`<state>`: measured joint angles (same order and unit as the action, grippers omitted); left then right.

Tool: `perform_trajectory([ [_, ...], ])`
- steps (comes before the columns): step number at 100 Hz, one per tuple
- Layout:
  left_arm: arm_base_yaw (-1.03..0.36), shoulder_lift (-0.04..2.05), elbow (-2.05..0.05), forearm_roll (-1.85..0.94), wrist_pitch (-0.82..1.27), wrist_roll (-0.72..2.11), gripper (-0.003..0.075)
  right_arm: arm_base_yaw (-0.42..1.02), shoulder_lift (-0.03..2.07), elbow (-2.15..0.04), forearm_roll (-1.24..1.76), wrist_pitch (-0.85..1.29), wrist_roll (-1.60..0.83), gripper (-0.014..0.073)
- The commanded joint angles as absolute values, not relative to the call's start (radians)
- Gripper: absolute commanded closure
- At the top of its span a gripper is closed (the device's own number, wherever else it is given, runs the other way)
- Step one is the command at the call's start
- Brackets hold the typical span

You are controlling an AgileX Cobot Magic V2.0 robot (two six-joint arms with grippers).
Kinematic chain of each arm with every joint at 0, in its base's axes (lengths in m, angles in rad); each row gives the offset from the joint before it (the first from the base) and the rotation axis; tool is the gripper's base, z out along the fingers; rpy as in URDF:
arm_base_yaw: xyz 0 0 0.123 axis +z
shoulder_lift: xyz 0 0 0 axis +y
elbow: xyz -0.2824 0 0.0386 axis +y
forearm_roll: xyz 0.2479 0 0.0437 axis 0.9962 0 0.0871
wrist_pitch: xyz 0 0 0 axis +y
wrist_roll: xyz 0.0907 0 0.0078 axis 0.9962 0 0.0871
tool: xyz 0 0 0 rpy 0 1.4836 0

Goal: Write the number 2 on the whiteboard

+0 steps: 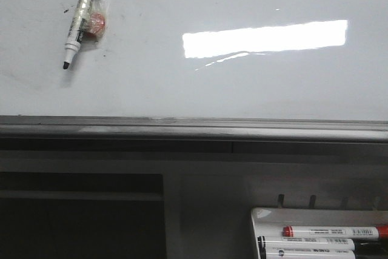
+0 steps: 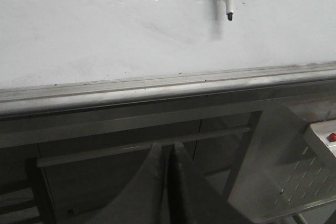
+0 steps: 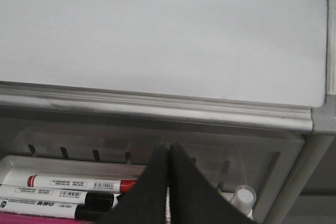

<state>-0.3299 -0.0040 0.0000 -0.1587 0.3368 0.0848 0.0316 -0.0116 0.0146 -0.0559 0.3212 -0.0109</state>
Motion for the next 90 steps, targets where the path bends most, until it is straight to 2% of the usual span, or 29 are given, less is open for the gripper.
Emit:
perform_trajectory([
  [1, -0.324, -0.03, 0.012, -0.162, 0.292, 0.076, 0.0741, 0.023, -0.029, 0.039, -0.055, 0.306, -0.012, 0.0668],
  [90, -0.324, -0.03, 0.012, -0.135, 0.281, 0.076, 0.0741, 0.023, -0.029, 0.039, -0.079, 0.301, -0.013, 0.0668],
])
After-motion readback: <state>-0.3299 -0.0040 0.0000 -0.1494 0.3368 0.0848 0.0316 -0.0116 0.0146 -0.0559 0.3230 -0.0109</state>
